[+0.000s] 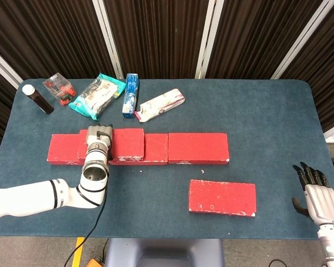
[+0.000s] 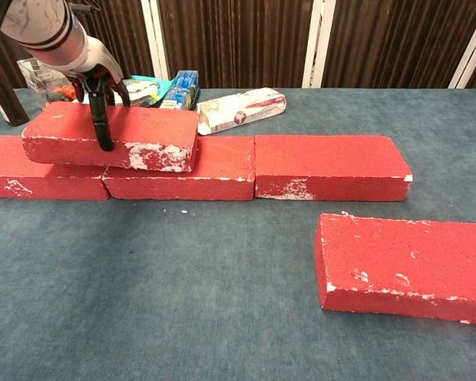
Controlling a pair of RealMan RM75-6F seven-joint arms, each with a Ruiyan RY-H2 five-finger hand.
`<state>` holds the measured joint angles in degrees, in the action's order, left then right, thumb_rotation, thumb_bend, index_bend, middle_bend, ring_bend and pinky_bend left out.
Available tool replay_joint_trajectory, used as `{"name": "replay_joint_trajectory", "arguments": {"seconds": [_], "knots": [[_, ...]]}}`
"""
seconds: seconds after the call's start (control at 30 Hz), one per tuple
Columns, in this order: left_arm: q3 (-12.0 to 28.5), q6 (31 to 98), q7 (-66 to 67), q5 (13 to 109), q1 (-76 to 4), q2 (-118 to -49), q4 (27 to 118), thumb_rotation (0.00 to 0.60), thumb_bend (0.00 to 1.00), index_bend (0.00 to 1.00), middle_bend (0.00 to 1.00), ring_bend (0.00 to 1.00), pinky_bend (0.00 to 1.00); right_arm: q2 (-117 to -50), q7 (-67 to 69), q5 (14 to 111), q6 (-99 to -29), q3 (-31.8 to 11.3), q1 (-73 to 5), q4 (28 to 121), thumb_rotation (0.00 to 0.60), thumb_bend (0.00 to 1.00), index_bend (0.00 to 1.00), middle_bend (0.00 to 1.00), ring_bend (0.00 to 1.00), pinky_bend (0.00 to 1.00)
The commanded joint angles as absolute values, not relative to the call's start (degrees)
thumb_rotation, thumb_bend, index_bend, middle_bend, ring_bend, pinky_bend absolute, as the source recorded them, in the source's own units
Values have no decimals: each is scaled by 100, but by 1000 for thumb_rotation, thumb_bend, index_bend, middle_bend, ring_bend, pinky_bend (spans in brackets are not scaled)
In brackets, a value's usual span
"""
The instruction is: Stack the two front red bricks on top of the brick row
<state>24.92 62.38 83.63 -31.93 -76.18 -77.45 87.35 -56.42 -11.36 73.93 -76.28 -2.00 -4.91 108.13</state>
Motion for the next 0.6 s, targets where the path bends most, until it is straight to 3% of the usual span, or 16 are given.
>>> {"name": "replay_joint_trajectory", "arguments": {"seconds": [0.03,0.6], "knots": [[2502,6222,8378,-3173,-7581,-7734,8759,600,226,11,93,0,102,-5651,-1152,7383,-7631,-200,-492,10814,600,467,83,0,0,0],[2458,6106,8432,-3092,-7447,-7819,8651,600,226,0,5,0,98,-5665,-1234,7336,-7606,-183,-514,10842,600,467,83,0,0,0]]}}
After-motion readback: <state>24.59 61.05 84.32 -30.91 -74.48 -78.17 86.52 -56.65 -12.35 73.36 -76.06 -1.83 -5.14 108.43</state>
